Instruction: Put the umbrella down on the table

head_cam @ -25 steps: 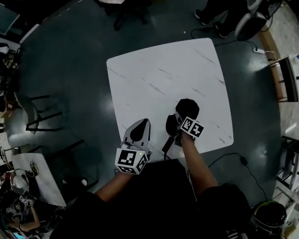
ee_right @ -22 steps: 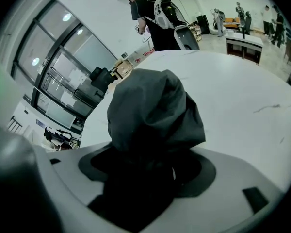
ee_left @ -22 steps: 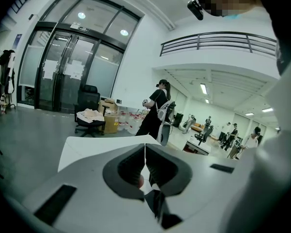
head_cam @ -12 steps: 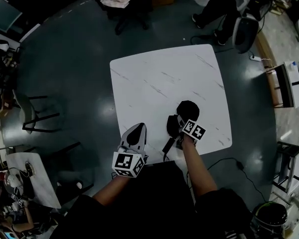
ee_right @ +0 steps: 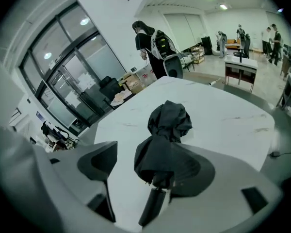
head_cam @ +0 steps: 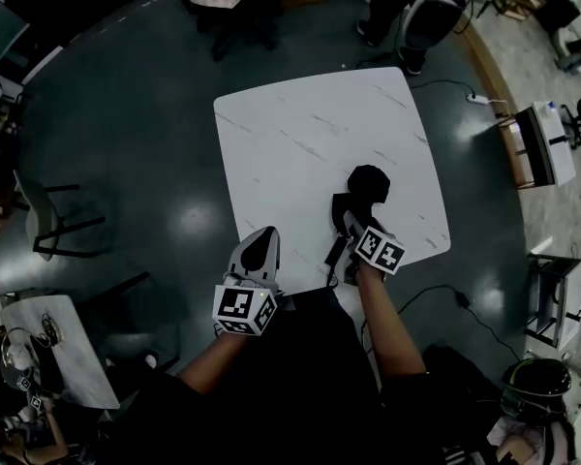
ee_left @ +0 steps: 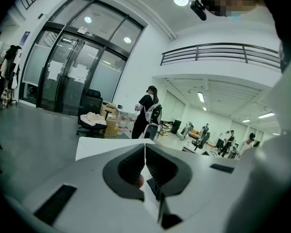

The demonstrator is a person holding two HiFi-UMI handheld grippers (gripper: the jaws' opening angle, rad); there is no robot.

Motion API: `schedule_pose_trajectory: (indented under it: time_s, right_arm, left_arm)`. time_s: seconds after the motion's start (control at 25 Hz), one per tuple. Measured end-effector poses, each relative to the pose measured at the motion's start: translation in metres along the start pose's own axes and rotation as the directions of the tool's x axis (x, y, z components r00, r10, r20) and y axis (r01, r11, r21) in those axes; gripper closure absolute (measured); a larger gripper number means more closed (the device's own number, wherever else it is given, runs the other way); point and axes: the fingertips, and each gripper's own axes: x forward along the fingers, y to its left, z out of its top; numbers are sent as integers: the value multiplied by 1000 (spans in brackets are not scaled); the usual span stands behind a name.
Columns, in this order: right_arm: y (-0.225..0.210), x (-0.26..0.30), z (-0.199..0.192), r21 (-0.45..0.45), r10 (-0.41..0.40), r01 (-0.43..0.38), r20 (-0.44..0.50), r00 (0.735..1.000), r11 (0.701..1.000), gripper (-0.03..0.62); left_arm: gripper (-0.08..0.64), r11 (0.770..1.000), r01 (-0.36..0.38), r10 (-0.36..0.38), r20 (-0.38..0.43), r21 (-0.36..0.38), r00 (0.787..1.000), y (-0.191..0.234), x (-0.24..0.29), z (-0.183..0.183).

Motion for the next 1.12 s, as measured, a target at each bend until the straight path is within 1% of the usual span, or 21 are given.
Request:
schedule_pose_trajectory:
  time_s: [0.08,0.2,0.36,0.44,0.6,0.64,0.76,0.88,0.96,1.04,1.12]
  right_arm:
    - [21,-16,-10,-12,56,-56,5,998,998,236]
    - [59,-44,-30,-11,153,-152,14,988,988,236]
    - [114,-89,-56,-86,232,-227,56,971,970,236]
    - [143,-110,-66,-121,272,-261,90,958,958,236]
    - [193,-155,-79,-155,351,-326,168,921,932,239]
    - [205,-166,-81,-179,363,-331,186,913,926,251]
    - [239,-193,-90,-280,398,-329,237,886,902,334]
    - [269,-216,-102,-388,428,-304,288,857,870,449]
    - [287,-227,-112,-455,441,-276,308,843,847,505]
    - [303,-233,-123,-517,451,-250,309,837,818,535]
    - [318,-236,-132,-568,463,-232,302,833,789,535]
  left_arm:
    - [543,1000,23,-23,3,0,1000,1,-15,-1]
    - [543,999,53,-53,14,3,998,0,-42,0]
    - [543,995,95,-95,38,6,995,-3,-77,0]
    - [542,993,122,-122,50,5,991,-4,-92,-2]
    - [543,987,159,-158,76,-1,985,-5,-131,-3]
    - [543,987,160,-160,81,-2,984,-4,-140,-3]
    - [543,988,157,-156,97,0,983,4,-162,-1]
    - [543,988,154,-154,118,8,981,10,-179,1]
    - [543,988,151,-153,135,21,979,13,-189,3]
    - [543,989,145,-149,150,35,977,16,-198,6]
    - [543,990,134,-140,164,48,976,22,-206,8]
